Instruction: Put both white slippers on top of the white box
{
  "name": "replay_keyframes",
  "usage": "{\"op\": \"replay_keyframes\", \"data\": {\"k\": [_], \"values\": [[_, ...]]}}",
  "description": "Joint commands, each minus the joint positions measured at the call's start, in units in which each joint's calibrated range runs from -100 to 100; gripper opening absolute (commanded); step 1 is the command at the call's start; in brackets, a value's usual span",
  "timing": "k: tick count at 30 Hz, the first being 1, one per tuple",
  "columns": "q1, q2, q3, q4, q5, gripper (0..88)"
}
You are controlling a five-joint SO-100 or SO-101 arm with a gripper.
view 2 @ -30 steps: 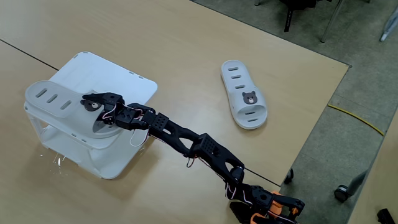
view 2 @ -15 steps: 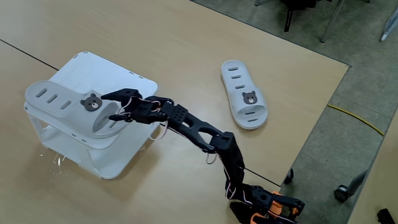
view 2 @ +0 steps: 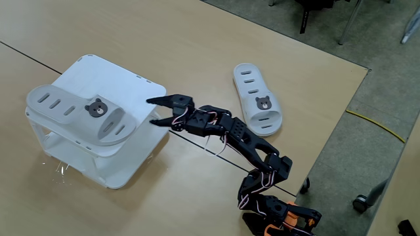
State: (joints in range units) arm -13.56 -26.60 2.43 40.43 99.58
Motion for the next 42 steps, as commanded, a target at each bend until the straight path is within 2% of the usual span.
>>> {"op": "replay_keyframes", "data": {"k": [1, 2, 7, 11, 14, 16, 24, 28, 32, 37, 42], "values": [[0.81, -4.16, -2.29, -0.65, 0.42, 6.6], [0.81, -4.16, -1.93, -2.98, 0.42, 0.0], [0.89, -4.66, 11.06, -34.99, 0.42, 0.8], [0.81, -9.54, 34.79, -68.04, 0.42, 0.8], [0.81, -13.07, 50.75, -84.61, 0.42, 0.8], [0.81, -14.67, 61.13, -91.85, 0.42, 0.8], [1.55, -13.75, 95.95, -104.36, 0.42, 0.8], [2.95, -3.65, 96.22, -109.28, 0.42, 0.8], [4.59, 13.60, 96.22, -115.93, 0.42, 0.8], [16.44, 32.61, 95.41, -125.76, 0.42, 0.7], [33.21, 41.62, 94.42, -128.69, 0.42, 0.7]]}}
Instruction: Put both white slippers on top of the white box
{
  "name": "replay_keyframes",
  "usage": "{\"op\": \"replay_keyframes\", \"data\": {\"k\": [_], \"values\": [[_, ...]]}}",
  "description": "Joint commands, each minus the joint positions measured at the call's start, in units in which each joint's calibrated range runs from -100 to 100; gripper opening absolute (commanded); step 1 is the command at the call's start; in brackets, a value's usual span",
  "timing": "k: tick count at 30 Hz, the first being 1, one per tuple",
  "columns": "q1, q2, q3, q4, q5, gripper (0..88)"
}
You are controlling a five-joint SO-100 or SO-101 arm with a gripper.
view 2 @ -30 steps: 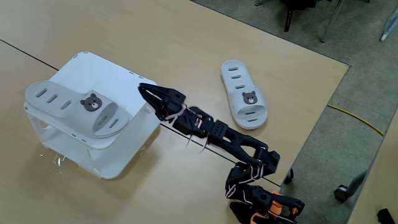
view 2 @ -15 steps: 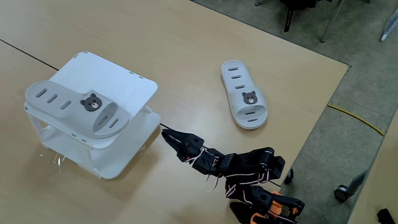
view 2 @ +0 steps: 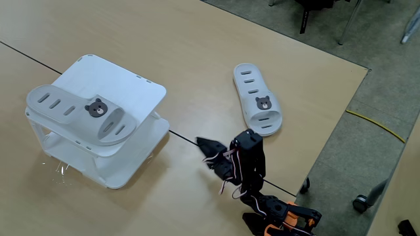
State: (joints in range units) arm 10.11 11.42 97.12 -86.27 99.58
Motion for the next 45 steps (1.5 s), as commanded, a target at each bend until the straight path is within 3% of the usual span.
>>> {"op": "replay_keyframes", "data": {"k": [1, 8, 15, 19, 24, 30, 34, 45], "values": [[12.83, 4.52, -0.46, -2.00, 0.42, 0.7], [32.32, 7.47, -1.18, -2.17, 0.42, 0.7], [41.29, 7.55, -1.18, -4.42, 0.42, 0.7], [41.29, 7.55, -1.64, -4.67, 0.42, 1.5], [41.53, 7.55, -6.78, -4.67, 0.42, 15.5], [41.61, 7.63, -10.03, -4.50, 0.42, 17.0], [41.12, 11.25, -15.35, -4.24, 0.42, 24.2], [40.87, 25.56, -41.33, -1.05, 0.42, 25.0]]}}
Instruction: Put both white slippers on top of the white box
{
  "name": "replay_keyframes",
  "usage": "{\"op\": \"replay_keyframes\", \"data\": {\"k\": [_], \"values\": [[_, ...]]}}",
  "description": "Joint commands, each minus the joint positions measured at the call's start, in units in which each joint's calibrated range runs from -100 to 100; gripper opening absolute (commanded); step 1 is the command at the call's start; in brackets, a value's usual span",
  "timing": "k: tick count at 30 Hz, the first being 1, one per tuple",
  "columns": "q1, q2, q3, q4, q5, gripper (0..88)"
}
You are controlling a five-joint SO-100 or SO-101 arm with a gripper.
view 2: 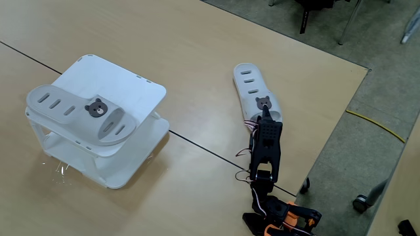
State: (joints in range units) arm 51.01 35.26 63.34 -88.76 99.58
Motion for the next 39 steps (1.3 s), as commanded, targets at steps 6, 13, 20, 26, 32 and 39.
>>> {"op": "replay_keyframes", "data": {"k": [6, 13, 20, 26, 32, 39], "values": [[-1.42, 4.83, -23.87, 10.93, 0.42, 25.0], [-2.24, 5.84, -29.29, 15.76, 0.42, 24.4], [-2.66, 5.84, -29.02, 16.45, 0.42, 1.8], [-2.24, -0.21, -32.35, 20.25, 0.42, 0.7], [-0.60, -19.23, -38.49, 44.84, 0.42, 0.7], [-0.93, -36.06, -52.20, 72.88, 0.42, 0.7]]}}
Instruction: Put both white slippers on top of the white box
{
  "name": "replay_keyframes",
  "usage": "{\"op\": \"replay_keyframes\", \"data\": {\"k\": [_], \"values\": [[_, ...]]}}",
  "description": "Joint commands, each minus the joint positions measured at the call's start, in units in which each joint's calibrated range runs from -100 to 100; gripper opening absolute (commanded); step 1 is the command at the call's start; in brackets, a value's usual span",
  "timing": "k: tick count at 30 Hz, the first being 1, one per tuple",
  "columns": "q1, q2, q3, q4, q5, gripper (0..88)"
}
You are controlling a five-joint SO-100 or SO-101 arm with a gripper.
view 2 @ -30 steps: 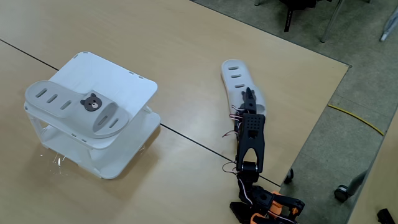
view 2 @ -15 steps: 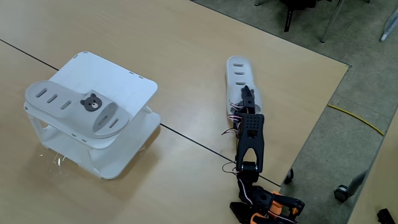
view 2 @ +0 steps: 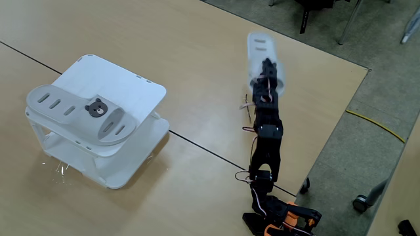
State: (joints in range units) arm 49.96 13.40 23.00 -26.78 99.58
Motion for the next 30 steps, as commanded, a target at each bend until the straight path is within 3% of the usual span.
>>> {"op": "replay_keyframes", "data": {"k": [1, 8, 14, 24, 30], "values": [[0.04, -15.97, -14.48, 14.53, 0.42, 0.7], [-0.13, -27.33, -29.99, 36.44, 0.42, 0.7], [0.28, -38.18, -32.25, 46.63, 0.42, 0.7], [-0.54, -43.65, -31.53, 48.96, 0.42, 0.7], [-9.91, -38.35, -30.26, 48.78, 0.42, 0.7]]}}
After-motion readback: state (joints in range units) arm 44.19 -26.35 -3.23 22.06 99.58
